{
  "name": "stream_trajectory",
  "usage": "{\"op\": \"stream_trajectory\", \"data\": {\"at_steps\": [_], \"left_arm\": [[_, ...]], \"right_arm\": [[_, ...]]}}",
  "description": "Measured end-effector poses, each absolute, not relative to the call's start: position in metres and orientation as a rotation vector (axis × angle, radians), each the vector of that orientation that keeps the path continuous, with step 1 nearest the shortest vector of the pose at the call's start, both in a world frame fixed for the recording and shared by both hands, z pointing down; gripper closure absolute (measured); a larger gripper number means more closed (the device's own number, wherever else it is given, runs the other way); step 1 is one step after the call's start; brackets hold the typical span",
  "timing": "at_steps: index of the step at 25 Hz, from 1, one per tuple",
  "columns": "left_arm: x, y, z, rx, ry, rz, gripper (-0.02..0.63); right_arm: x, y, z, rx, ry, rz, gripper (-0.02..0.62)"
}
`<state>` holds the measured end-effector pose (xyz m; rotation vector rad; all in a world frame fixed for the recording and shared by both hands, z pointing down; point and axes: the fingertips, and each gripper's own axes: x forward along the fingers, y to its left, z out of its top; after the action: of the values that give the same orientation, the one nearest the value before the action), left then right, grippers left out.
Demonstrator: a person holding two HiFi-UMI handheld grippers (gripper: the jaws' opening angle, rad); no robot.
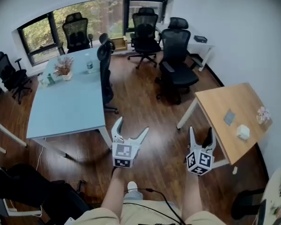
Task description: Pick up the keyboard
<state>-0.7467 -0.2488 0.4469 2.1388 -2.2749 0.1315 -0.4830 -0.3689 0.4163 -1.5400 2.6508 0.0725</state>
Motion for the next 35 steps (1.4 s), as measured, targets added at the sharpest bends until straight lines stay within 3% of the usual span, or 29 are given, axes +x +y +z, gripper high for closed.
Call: {"op": "stream_trajectory", "data": {"at_steps": [7,16,24,35], "left_arm": [[-0.466,-0.321,0.445,2.597,-1.822,0.121,0.143],[-0.082,-0.250,0.447,2.974,-1.168,0.090,0.143],[0.150,-0.156,0.456,3.147,-0.655,0.131,0.143],[0.370,-0.080,0.488,3.212,-0.109,0.159,0.143]], "right_arm": [[-0.152,-0.308,0.424,-2.116,2.214,0.083,0.166],[0.190,-0.104,0.444,-2.516,1.652,0.010,0.167],[0.340,0.048,0.469,-2.697,1.294,-0.023,0.169],[0.473,0.155,0.501,-2.830,0.939,-0.055,0.170]]}}
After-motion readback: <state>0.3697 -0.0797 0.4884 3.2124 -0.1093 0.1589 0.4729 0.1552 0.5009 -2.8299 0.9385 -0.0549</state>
